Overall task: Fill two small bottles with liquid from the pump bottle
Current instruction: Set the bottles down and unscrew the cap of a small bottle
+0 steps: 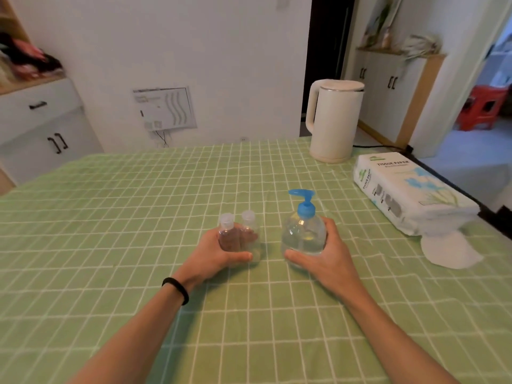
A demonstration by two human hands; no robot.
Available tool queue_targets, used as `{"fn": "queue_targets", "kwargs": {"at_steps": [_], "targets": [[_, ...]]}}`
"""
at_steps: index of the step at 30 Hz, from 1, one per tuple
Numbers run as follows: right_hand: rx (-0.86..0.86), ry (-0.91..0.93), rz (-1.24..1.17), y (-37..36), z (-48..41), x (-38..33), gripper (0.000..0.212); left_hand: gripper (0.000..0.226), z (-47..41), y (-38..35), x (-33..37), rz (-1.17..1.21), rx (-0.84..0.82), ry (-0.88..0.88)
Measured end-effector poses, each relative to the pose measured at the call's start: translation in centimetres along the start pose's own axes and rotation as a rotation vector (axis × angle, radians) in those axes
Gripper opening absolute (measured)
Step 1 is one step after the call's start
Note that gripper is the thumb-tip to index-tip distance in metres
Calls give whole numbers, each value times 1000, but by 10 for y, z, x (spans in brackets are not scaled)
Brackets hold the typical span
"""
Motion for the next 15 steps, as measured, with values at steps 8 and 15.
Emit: {"fn": "queue_targets", "kwargs": {"at_steps": [8, 15], "targets": [[-25, -12, -4, -1, 2, -3, 88, 57, 2, 3, 0, -5, 4, -6], [-31, -2, -42, -3, 1, -1, 89, 74, 2, 7, 0, 31, 10, -60]]}}
Point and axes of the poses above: each hand's wrist, its own z-axis away from the middle knuckle, its own y-axis out of the back of the hand, x = y × z, the point moved 10 cm from there along -z, towards the middle knuckle, and after that the axes turned 5 degrees about z, right-handed, at the moved point
